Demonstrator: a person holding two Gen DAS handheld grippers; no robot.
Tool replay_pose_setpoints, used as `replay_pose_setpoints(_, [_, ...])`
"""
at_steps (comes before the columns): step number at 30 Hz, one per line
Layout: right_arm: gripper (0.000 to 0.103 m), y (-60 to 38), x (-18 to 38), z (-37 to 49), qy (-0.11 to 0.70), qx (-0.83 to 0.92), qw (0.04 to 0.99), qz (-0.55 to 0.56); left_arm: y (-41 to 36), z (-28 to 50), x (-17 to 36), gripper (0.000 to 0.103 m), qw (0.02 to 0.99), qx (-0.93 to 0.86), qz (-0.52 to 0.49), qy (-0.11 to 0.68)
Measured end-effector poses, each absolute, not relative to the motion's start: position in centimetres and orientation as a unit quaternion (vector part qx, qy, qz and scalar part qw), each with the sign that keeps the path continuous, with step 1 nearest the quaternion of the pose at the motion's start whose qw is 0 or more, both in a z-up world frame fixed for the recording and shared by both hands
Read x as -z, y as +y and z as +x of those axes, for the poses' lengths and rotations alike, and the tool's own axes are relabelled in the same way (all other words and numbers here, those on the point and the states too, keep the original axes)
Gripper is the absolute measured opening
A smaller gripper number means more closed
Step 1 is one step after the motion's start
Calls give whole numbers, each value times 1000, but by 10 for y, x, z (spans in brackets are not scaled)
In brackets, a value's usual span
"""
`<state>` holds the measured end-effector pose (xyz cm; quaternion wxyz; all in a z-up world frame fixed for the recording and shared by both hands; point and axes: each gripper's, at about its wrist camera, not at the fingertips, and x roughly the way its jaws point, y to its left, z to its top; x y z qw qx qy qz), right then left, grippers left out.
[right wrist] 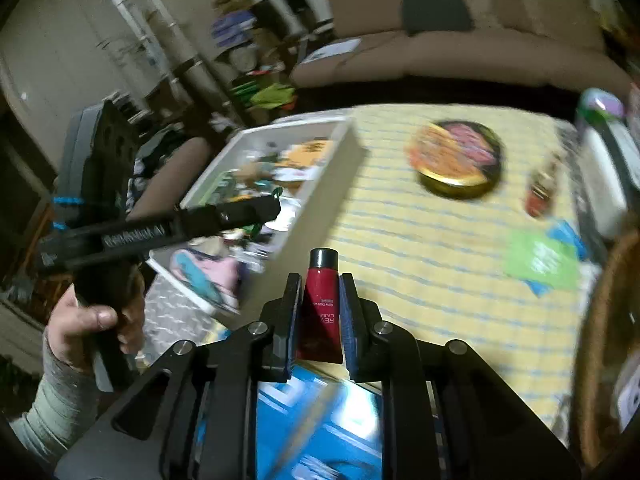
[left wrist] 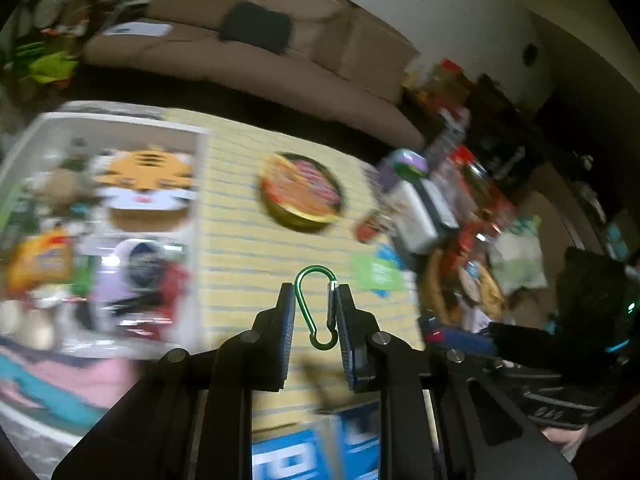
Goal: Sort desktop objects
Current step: 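Lift the red tube with the right tool while the left tool grasps the green carabiner, then carry the red tube and carabiner into the bin while the left tool releases the carabiner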
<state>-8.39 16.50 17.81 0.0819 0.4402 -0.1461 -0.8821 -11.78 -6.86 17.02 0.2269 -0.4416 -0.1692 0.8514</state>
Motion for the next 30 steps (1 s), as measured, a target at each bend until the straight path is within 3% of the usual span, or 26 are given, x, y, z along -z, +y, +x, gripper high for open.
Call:
replay_pose_setpoints(9, [17, 95, -146, -215, -148, 861, 73, 481, -171, -175, -138, 20, 164, -848, -466, -192])
replay_pose_setpoints(17, [17, 83, -77, -320, -81, 831, 17, 550, -203, -223, -96, 20, 161, -837, -485, -196])
replay_pose_setpoints(24, [17, 60, -37, -350, 25, 808, -17, 589, -210, -231, -60, 20, 161, -824, -509, -192])
replay_pose_setpoints(30, [18, 51, -20, -351, 49, 791, -10, 610, -221, -229, -39, 20, 147, -815, -525, -197])
